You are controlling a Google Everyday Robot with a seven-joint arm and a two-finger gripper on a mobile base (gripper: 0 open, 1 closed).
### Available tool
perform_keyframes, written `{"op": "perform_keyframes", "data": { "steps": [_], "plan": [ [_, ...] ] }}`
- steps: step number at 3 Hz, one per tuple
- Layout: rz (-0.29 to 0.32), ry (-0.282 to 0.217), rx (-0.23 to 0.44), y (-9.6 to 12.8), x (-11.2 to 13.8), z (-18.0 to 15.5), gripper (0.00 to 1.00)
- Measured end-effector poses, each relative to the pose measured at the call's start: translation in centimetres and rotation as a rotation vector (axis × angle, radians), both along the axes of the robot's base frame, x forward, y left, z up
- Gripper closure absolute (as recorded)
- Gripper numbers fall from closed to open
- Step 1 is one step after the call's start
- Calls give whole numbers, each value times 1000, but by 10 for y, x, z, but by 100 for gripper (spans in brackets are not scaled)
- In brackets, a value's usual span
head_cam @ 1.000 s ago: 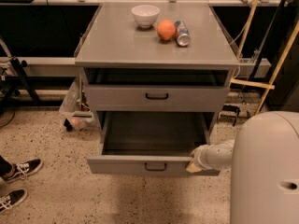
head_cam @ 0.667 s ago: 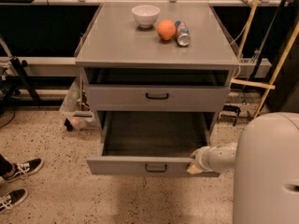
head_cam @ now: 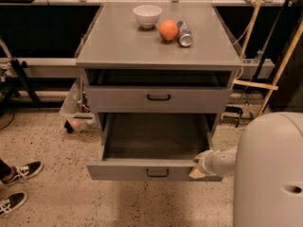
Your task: Open middle drawer
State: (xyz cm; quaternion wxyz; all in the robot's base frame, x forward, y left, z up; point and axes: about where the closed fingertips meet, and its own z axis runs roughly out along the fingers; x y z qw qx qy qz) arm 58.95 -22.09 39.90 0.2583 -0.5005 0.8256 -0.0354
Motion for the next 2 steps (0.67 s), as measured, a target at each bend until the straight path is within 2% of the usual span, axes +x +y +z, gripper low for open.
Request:
{"op": "perform_keyframes", "data": {
  "steps": [2],
  "plan": [
    [-24,12,1,0,-9,1,100]
  ]
}}
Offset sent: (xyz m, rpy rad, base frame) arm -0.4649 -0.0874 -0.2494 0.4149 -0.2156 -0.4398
